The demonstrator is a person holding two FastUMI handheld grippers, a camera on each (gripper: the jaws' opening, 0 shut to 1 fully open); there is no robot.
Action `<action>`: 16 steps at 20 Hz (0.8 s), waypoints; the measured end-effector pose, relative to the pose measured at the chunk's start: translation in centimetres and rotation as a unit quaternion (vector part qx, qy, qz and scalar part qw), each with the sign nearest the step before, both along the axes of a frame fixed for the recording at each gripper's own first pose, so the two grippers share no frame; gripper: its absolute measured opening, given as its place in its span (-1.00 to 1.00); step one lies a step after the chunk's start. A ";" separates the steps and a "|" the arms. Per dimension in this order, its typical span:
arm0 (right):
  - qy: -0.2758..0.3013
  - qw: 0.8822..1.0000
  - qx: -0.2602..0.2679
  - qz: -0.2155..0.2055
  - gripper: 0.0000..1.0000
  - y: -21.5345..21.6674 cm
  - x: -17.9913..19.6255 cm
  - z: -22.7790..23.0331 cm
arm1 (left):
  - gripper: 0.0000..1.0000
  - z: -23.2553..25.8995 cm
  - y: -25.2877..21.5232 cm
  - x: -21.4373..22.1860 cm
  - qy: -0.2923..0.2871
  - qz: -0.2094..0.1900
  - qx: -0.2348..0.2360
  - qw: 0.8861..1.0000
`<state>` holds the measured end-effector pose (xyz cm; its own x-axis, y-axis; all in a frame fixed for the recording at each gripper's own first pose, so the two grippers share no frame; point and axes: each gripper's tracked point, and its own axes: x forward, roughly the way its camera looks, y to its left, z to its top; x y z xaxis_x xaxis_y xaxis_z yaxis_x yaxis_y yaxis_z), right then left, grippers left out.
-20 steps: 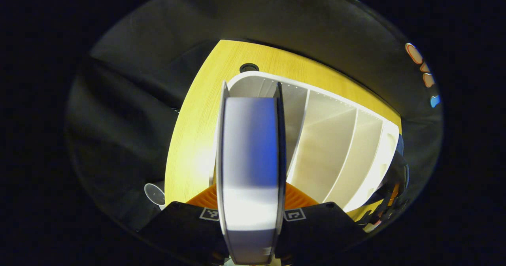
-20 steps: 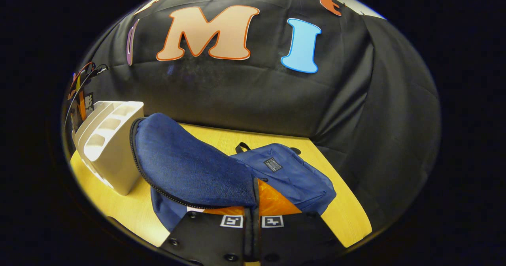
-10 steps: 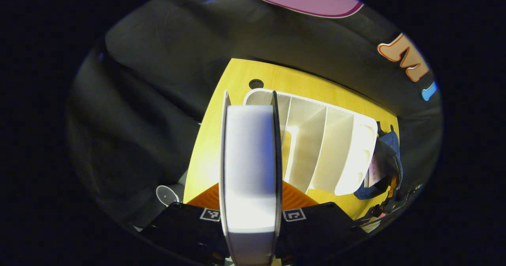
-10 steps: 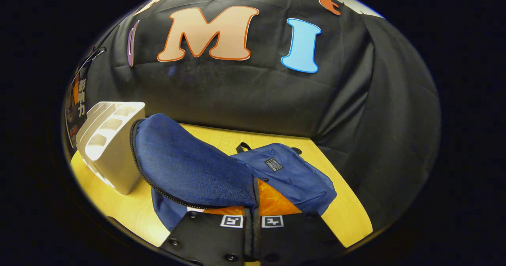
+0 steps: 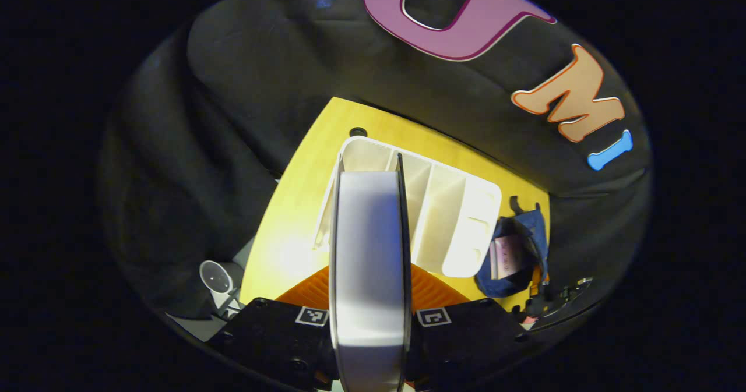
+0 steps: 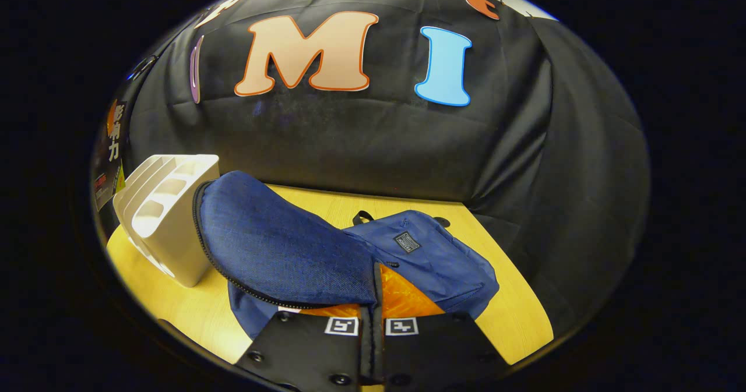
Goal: Open the schoolbag, grab two books from the bookshelf and put them into the schoolbag.
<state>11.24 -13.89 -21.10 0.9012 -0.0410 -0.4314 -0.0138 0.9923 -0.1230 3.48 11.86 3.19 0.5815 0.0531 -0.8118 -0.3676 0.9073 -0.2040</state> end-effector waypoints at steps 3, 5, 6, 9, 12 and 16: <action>0.000 1.000 0.006 0.005 -0.94 -0.1 -0.1 0.0 | -0.21 0.5 -3.3 -0.1 -0.023 -0.009 -0.038 0.999; 0.000 1.000 0.009 0.009 -0.93 0.0 -0.1 -0.1 | -0.21 0.7 -5.2 0.0 -0.039 -0.011 -0.059 0.997; 0.001 1.000 0.010 0.012 -0.94 0.1 -0.1 -0.1 | -0.20 0.5 -7.2 0.6 -0.050 -0.021 -0.081 0.995; 0.003 1.000 0.018 0.017 -0.94 0.1 -0.1 -0.3 | -0.20 0.1 -12.1 2.9 -0.081 -0.037 -0.121 0.989; 0.005 0.999 0.031 0.017 -0.94 0.1 0.0 -0.3 | -0.20 -1.1 -16.8 4.9 -0.107 -0.066 -0.141 0.982; -0.003 0.999 0.047 0.012 -0.94 -0.2 0.2 0.3 | -0.21 -3.6 -22.6 7.0 -0.118 -0.088 -0.179 0.973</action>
<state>11.47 -14.14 -20.82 0.9037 0.0209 -0.4277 -0.0369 0.9989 -0.0291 10.50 -10.75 -0.44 0.7285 -0.3266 -0.6022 -0.1166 0.8071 -0.5788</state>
